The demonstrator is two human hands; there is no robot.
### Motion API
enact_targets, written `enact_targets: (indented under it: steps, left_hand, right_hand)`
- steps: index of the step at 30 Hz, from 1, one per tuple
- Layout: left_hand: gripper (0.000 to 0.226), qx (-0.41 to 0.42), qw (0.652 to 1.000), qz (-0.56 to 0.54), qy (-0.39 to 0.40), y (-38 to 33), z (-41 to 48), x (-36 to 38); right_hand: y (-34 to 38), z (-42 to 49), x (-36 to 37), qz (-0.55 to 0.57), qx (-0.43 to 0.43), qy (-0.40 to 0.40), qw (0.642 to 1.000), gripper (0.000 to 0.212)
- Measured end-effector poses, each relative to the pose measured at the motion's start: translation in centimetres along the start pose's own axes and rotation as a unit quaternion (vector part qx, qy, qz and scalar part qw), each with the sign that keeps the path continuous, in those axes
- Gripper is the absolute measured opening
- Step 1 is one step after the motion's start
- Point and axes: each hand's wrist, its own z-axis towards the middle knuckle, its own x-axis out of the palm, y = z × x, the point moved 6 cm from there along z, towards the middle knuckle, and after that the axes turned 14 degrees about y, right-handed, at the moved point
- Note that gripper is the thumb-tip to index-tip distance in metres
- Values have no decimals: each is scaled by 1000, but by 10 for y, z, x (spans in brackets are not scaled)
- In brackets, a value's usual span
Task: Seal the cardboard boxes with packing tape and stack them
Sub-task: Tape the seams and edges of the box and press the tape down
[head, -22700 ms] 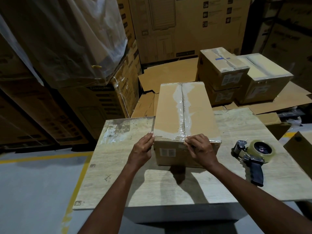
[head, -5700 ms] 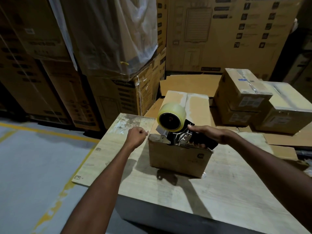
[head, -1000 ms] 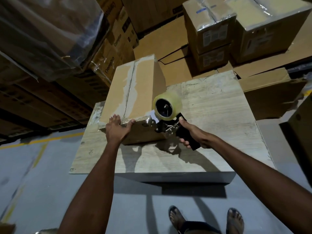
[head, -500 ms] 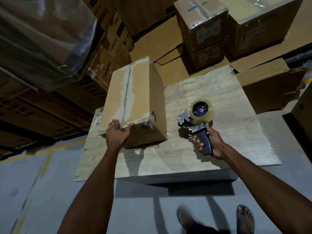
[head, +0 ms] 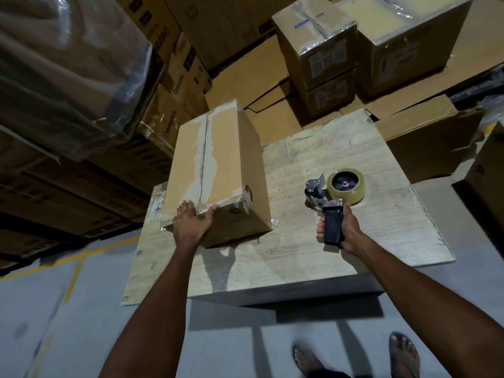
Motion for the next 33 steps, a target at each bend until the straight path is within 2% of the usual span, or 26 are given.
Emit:
enact_targets:
  steps: [2, 4, 7, 10, 12, 14, 17, 20, 23, 27, 30, 33]
  left_hand:
    - [113, 5, 1000, 0, 4, -1, -1, 0]
    - [112, 9, 1000, 5, 10, -2, -2, -2]
    - [109, 26, 1000, 18, 0, -2, -4, -4]
    - [106, 50, 998, 26, -18, 0, -7, 0]
    - [104, 73, 996, 33, -28, -2, -8, 0]
    - [102, 101, 993, 58, -27, -5, -7, -1]
    - [96, 160, 982, 93, -36, -5, -2, -3]
    - [87, 276, 960, 49, -23, -7, 7, -3]
    - [75, 375, 927, -23, 16, -17, 13, -11]
    - [57, 423, 903, -48, 53, -34, 23, -19]
    - [57, 464, 882, -13, 77, -47, 26, -20]
    - [53, 488, 868, 5, 93, -52, 26, -13]
  right_hand:
    - [-3, 3, -5, -14, 2, -59, 998, 94]
    - [4, -5, -8, -141, -13, -154, 978, 92]
    - [20, -36, -3, -371, -63, -330, 866, 67]
    - [18, -58, 11, -453, -162, -410, 775, 39]
    - [10, -64, 25, -480, -254, -427, 723, 28]
    - [-1, -60, 41, -499, -332, -391, 699, 24]
    - [-20, -44, 78, -552, -417, -250, 678, 37]
    - [-39, -20, 113, -614, -404, -126, 666, 45]
    - [-50, 0, 146, -619, -403, -47, 673, 50]
    - [-53, 26, 171, -584, -413, -5, 698, 61]
    - [-55, 36, 185, -569, -446, 3, 691, 70]
    - [-57, 40, 195, -559, -488, 8, 670, 65]
